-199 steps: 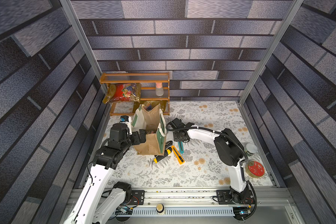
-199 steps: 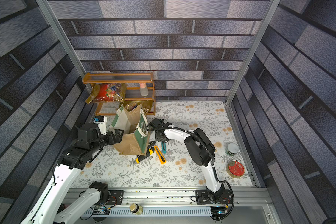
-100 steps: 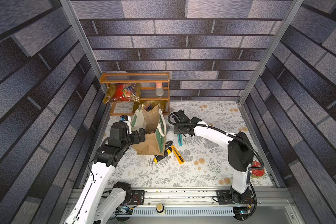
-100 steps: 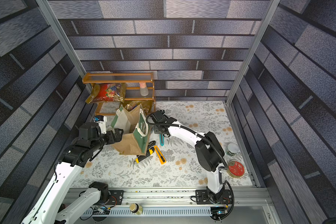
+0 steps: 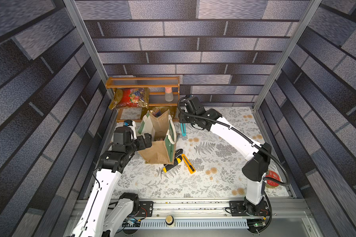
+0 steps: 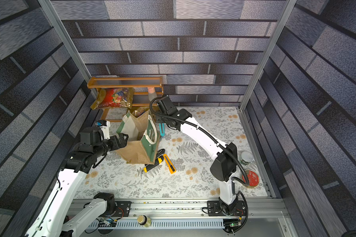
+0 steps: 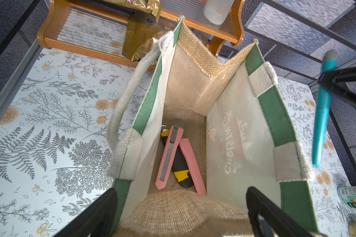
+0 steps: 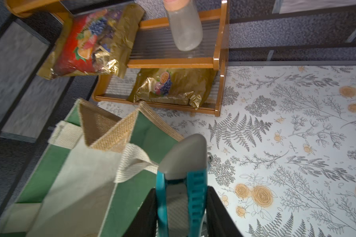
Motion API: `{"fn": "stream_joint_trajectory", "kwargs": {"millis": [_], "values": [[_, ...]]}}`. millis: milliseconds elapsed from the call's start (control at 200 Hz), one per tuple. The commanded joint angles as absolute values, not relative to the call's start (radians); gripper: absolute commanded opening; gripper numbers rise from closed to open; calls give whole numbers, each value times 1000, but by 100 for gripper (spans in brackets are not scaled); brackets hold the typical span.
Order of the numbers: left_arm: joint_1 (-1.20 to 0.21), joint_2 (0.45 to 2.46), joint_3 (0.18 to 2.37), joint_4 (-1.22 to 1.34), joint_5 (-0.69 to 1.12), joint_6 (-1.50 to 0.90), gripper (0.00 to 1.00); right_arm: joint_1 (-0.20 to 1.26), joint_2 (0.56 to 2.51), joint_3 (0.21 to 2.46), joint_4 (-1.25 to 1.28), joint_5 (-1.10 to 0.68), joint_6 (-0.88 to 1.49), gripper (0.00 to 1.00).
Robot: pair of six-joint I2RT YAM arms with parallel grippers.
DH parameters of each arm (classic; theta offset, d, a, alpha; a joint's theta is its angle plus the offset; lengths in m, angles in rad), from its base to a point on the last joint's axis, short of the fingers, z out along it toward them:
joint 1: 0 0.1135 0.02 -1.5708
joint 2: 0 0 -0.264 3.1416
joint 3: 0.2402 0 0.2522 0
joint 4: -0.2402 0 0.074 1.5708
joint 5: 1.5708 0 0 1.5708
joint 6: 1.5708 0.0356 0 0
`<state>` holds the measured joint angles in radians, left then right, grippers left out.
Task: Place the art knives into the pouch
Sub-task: Pick up the utility knife at the center of the board, then place the utility knife in the pouch.
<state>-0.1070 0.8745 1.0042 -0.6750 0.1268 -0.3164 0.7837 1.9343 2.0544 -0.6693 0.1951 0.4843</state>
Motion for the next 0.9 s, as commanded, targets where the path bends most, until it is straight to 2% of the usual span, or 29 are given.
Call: {"fn": "stream_joint_trajectory", "kwargs": {"millis": [0,411,897], "values": [[-99,879,1040,-688,132,-291,100,793,1987,2184,-727,117,468,22],[-98,874,1017,-672,142,-293,100,843,2230,2603,-806,-27,495,21],[-99,874,1005,-656,166,-298,100,874,2293,2665,-821,-80,548,22]]}}
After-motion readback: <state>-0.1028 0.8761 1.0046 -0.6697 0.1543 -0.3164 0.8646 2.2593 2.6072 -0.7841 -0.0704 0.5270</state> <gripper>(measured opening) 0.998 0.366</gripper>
